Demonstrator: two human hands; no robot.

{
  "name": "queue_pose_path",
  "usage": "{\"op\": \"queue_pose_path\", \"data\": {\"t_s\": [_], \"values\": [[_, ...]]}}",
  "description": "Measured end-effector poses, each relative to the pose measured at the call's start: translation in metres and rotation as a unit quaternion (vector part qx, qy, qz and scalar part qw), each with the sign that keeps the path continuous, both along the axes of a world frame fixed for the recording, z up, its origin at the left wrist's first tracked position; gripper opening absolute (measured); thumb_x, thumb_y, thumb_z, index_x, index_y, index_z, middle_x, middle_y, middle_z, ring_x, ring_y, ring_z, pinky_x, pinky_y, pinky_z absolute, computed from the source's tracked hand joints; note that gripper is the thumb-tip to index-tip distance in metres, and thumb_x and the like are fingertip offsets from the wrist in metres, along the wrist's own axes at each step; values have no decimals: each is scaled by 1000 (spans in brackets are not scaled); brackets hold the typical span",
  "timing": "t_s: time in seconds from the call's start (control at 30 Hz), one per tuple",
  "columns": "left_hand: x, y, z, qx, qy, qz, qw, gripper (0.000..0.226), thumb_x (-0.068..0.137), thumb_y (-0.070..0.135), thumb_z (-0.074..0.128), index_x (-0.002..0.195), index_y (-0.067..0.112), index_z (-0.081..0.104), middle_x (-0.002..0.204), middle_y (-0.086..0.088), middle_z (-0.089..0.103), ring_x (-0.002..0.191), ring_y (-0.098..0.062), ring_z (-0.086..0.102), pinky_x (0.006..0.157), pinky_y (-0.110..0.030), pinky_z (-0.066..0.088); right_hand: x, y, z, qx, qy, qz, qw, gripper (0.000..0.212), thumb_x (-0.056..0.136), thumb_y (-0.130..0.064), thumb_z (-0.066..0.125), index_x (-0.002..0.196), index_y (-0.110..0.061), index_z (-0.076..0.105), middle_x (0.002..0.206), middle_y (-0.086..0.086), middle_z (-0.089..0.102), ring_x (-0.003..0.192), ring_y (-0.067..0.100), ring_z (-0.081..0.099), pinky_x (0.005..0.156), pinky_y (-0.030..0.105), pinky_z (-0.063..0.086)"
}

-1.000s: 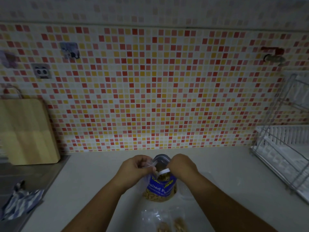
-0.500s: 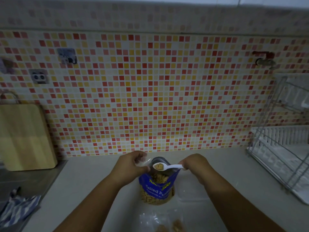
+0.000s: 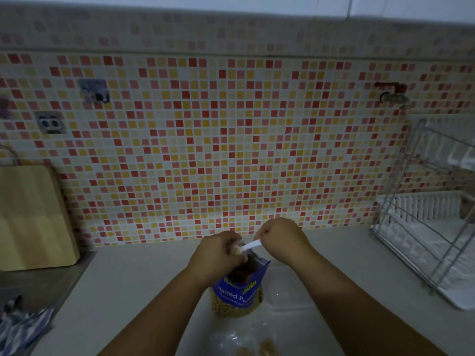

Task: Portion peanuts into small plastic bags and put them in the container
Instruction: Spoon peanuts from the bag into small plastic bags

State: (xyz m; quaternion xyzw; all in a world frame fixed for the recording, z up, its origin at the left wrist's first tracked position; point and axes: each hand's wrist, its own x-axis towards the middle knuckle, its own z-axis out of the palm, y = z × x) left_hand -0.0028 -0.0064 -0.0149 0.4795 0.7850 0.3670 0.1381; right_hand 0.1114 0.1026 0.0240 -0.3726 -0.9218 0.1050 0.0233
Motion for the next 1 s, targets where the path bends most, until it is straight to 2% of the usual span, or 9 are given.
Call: {"op": "queue_pose_path", "data": {"t_s": [0.07,0.17,0.23,0.3,0.43,0.57,0.73,0.8,1.0], "values": [[0,2,-3,35,-53,12,998,34,74,27,75,106,27,62,98,12,65,89,-6,60,68,-12,46,5,-12,4,79,62,68,993,25,86,-20,56,107,-26,69,108,0,65,101,20,56,89,31,47],[-2,0,-5,85,-114,27,989,23,75,24,75,94,31,63,91,11,67,84,-3,62,63,-10,46,13,-19,7,266,137,207,931,33,80,-21,43,92,-25,74,87,-7,69,85,19,57,76,28,40],[-5,-2,-6,102,-146,39,983,24,76,22,74,96,28,64,93,10,67,86,-4,62,71,-18,51,22,-13,5,327,197,229,895,36,75,-23,39,84,-22,74,79,-8,68,76,17,56,71,28,38],[-9,-5,-6,109,-173,53,977,24,77,19,73,99,26,64,95,7,68,89,-9,63,74,-24,52,29,-8,6,337,228,194,893,32,74,-19,44,87,-19,73,82,-5,70,77,18,57,71,28,41],[-17,-12,-4,125,-208,60,968,23,80,15,70,96,30,62,93,16,64,90,-6,61,66,-16,48,27,4,3,277,217,74,933,21,64,-7,62,78,-16,74,72,-1,70,70,22,59,67,26,41],[-21,-16,-2,117,-209,59,969,21,79,14,71,96,25,65,90,16,65,86,-3,63,62,-13,49,4,-6,-26,193,28,120,973,13,57,-19,78,68,-15,72,66,2,66,74,23,60,64,27,36],[-24,-17,-8,43,-221,41,973,17,77,19,73,90,25,65,93,0,70,87,-15,67,73,-28,57,-23,-23,-48,94,-95,79,988,26,90,-17,52,112,-5,59,116,15,57,110,30,50,88,36,39],[-26,-18,-12,23,-225,40,973,19,75,21,74,92,22,67,93,0,71,88,-15,68,78,-32,58,-30,-25,-64,63,-74,42,994,26,91,-15,51,112,-4,59,117,18,56,109,33,52,82,36,39],[-26,-19,-13,31,-253,43,966,16,77,17,72,91,22,66,92,0,71,85,-13,67,65,-21,54,-52,-30,-75,-7,-127,-47,991,52,82,-40,64,127,-18,52,125,7,56,118,27,48,105,39,29]]}}
